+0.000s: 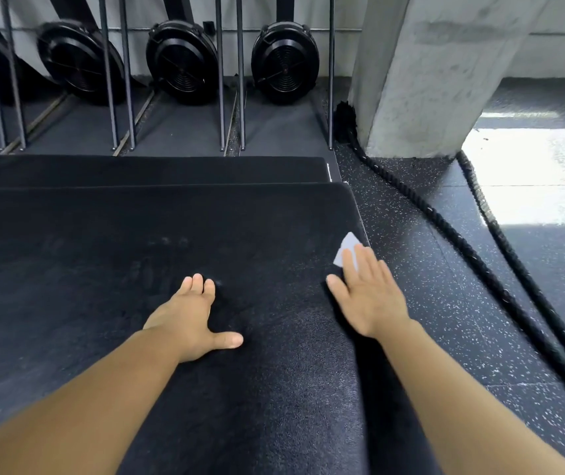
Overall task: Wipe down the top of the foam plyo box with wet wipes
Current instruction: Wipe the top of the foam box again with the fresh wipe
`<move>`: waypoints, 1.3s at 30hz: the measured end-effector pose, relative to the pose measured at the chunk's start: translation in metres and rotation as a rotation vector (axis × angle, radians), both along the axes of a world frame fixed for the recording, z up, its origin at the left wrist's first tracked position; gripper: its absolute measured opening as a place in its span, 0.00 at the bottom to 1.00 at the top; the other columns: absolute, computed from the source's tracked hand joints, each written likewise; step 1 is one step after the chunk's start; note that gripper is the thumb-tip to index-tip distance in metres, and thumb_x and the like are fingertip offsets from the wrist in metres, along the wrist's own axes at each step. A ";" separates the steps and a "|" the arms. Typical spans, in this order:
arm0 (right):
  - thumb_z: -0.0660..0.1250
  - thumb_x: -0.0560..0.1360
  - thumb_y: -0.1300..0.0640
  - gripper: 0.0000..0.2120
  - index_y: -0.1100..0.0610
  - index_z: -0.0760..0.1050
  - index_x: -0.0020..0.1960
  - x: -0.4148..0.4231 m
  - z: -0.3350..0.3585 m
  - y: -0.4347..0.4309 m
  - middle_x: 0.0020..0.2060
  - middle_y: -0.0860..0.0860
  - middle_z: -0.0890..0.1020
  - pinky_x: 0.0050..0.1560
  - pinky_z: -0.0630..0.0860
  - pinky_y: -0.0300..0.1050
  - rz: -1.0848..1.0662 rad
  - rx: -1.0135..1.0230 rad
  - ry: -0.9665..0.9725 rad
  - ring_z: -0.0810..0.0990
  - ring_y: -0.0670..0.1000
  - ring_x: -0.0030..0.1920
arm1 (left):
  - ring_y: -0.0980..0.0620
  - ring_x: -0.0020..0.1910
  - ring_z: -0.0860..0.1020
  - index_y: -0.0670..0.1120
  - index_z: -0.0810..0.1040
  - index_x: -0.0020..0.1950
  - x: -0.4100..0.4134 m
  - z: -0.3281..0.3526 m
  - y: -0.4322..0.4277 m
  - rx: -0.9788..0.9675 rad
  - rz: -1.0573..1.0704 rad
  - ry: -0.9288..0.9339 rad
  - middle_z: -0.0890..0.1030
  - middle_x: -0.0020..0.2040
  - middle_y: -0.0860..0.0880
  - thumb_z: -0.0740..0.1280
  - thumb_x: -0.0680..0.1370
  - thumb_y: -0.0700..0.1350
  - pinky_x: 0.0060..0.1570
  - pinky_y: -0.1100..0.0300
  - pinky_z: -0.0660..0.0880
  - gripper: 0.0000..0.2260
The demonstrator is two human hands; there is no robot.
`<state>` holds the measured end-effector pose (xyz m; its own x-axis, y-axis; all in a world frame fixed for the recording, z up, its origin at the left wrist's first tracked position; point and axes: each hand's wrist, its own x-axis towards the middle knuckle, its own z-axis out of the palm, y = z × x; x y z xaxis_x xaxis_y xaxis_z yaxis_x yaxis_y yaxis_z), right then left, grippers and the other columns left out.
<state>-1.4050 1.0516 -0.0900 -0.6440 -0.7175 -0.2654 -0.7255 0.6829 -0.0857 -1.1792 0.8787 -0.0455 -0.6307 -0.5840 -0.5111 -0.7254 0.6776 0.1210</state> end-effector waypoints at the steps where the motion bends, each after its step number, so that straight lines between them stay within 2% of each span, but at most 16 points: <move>1: 0.37 0.82 0.37 0.35 0.56 0.37 0.81 -0.007 0.001 0.005 0.80 0.55 0.38 0.78 0.36 0.50 -0.028 0.013 -0.013 0.35 0.52 0.79 | 0.52 0.77 0.38 0.46 0.40 0.79 0.000 0.000 0.000 0.000 -0.003 -0.002 0.38 0.79 0.49 0.66 0.71 0.68 0.75 0.52 0.57 0.51; 5: 0.38 0.82 0.38 0.35 0.59 0.36 0.80 -0.009 0.003 0.006 0.80 0.57 0.38 0.78 0.37 0.50 -0.090 0.009 -0.051 0.36 0.54 0.79 | 0.52 0.78 0.38 0.46 0.40 0.79 0.000 0.000 0.000 -0.003 -0.007 -0.008 0.38 0.79 0.49 0.66 0.71 0.68 0.74 0.52 0.58 0.51; 9: 0.40 0.83 0.39 0.36 0.62 0.38 0.80 0.025 0.004 -0.007 0.79 0.60 0.39 0.77 0.35 0.51 -0.115 -0.053 -0.049 0.35 0.56 0.79 | 0.52 0.78 0.38 0.45 0.40 0.79 0.000 0.000 -0.001 -0.005 -0.011 -0.021 0.38 0.79 0.49 0.66 0.72 0.68 0.74 0.51 0.58 0.51; 14: 0.42 0.83 0.39 0.37 0.63 0.39 0.80 0.085 0.002 -0.018 0.79 0.61 0.40 0.77 0.32 0.51 -0.022 -0.144 -0.039 0.35 0.57 0.79 | 0.51 0.78 0.38 0.45 0.40 0.79 -0.001 0.001 0.001 -0.011 -0.014 -0.029 0.38 0.79 0.48 0.66 0.72 0.68 0.74 0.51 0.59 0.51; 18: 0.42 0.83 0.40 0.35 0.63 0.38 0.80 0.123 0.002 -0.022 0.79 0.59 0.38 0.77 0.31 0.50 0.141 -0.175 -0.055 0.33 0.55 0.79 | 0.50 0.78 0.39 0.44 0.40 0.79 -0.002 0.003 0.001 -0.030 -0.029 -0.045 0.39 0.79 0.47 0.65 0.72 0.69 0.74 0.52 0.60 0.51; 20: 0.40 0.83 0.39 0.35 0.61 0.37 0.80 0.131 0.001 -0.022 0.79 0.58 0.37 0.75 0.29 0.47 0.221 -0.161 -0.076 0.32 0.53 0.78 | 0.50 0.78 0.39 0.44 0.40 0.79 -0.002 0.004 0.002 -0.041 -0.041 -0.053 0.40 0.80 0.47 0.65 0.71 0.69 0.73 0.52 0.60 0.51; 23: 0.39 0.82 0.37 0.35 0.57 0.37 0.81 0.120 0.001 -0.016 0.80 0.55 0.37 0.76 0.30 0.47 0.292 -0.121 -0.051 0.32 0.51 0.78 | 0.50 0.78 0.40 0.44 0.41 0.79 -0.003 0.005 0.002 -0.043 -0.043 -0.058 0.40 0.80 0.46 0.65 0.71 0.70 0.73 0.53 0.59 0.51; 31: 0.40 0.82 0.38 0.34 0.56 0.39 0.81 0.044 0.001 0.028 0.80 0.54 0.40 0.76 0.35 0.47 0.033 -0.067 -0.001 0.36 0.51 0.79 | 0.51 0.78 0.40 0.44 0.40 0.79 -0.002 0.004 0.001 -0.024 -0.038 -0.070 0.39 0.79 0.47 0.64 0.72 0.69 0.73 0.53 0.58 0.50; 35: 0.39 0.82 0.36 0.36 0.57 0.37 0.81 0.022 0.002 0.040 0.80 0.55 0.38 0.78 0.37 0.48 -0.107 -0.031 -0.068 0.36 0.53 0.79 | 0.50 0.78 0.40 0.44 0.40 0.79 -0.002 0.003 0.001 -0.025 -0.042 -0.064 0.39 0.79 0.46 0.65 0.72 0.69 0.73 0.52 0.58 0.50; 39: 0.38 0.81 0.36 0.37 0.59 0.36 0.80 0.034 0.007 0.035 0.79 0.56 0.37 0.78 0.37 0.49 -0.180 -0.059 -0.134 0.35 0.54 0.79 | 0.49 0.78 0.40 0.44 0.40 0.79 -0.002 0.002 0.000 -0.018 -0.042 -0.049 0.39 0.79 0.46 0.65 0.72 0.68 0.73 0.52 0.59 0.51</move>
